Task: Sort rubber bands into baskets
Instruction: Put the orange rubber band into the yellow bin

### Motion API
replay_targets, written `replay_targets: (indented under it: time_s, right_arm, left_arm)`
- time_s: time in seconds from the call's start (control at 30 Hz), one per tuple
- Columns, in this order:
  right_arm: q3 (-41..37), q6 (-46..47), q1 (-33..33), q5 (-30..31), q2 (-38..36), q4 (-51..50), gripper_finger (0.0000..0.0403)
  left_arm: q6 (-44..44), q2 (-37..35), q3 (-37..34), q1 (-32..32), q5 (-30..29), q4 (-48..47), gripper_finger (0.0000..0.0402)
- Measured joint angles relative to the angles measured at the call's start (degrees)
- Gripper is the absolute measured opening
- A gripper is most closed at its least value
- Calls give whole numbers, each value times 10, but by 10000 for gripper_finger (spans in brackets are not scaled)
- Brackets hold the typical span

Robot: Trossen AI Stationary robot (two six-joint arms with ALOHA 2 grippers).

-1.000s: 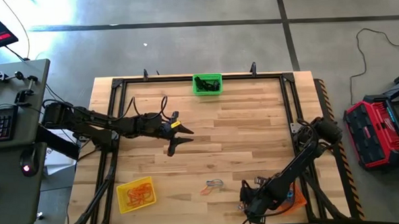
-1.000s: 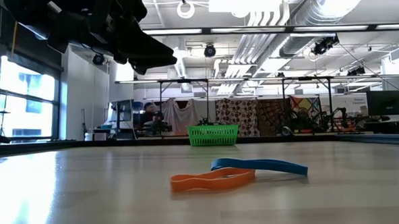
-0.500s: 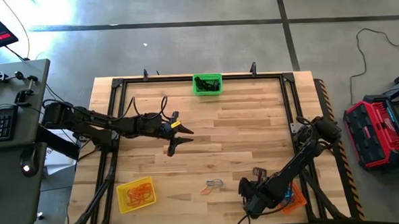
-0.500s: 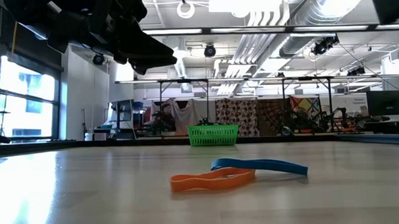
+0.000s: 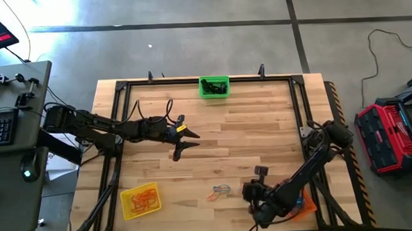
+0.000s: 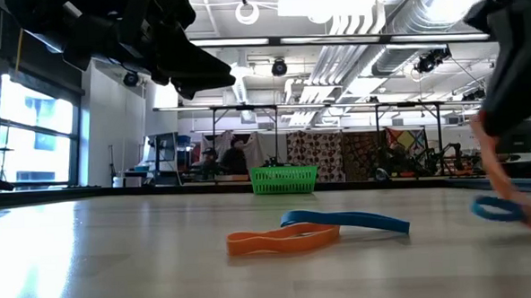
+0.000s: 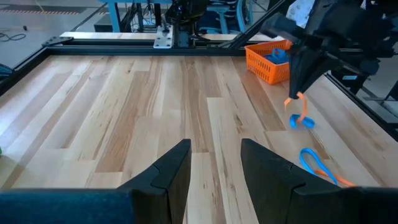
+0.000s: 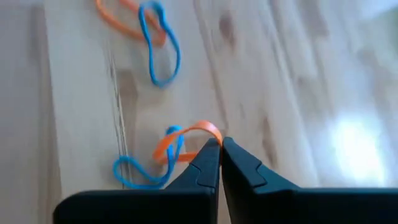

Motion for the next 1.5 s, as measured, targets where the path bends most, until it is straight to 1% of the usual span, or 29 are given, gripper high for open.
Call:
replay_targets:
  time_s: [0.33, 0.53, 0.63, 0.7, 0.87, 0.93, 1.13, 1.3, 1.4, 1.5]
  right_arm:
    - [0, -6, 21, 188, 0, 18, 0]
    - [0, -21, 14, 266, 0, 20, 0]
    - [0, -35, 13, 317, 0, 30, 0]
    - [0, -42, 13, 364, 0, 37, 0]
    - [-1, -51, 14, 506, 0, 43, 0]
    - [-1, -56, 12, 548, 0, 43, 0]
    - [-1, -107, -32, 553, 1, 42, 0]
    - [-2, -115, -71, 553, 3, 16, 0]
    - [-5, -94, -101, 553, 3, -3, 0]
    - [-41, -45, -136, 552, 3, -3, 0]
  left_arm:
    - [0, 0, 0, 0, 0, 0, 133]
    - [-9, 0, 0, 0, 0, 0, 133]
    - [-14, 0, 0, 0, 1, 0, 133]
    - [-15, 0, 0, 0, 1, 0, 133]
    - [-15, 0, 0, -1, 1, 0, 133]
    - [-15, 0, 0, -1, 1, 0, 133]
    - [-15, 0, 0, -1, 0, 0, 133]
    - [-9, 0, 0, -3, -4, -7, 133]
    - [-4, 0, 0, -4, -22, -12, 133]
    - [-4, 0, 0, -4, -46, -26, 133]
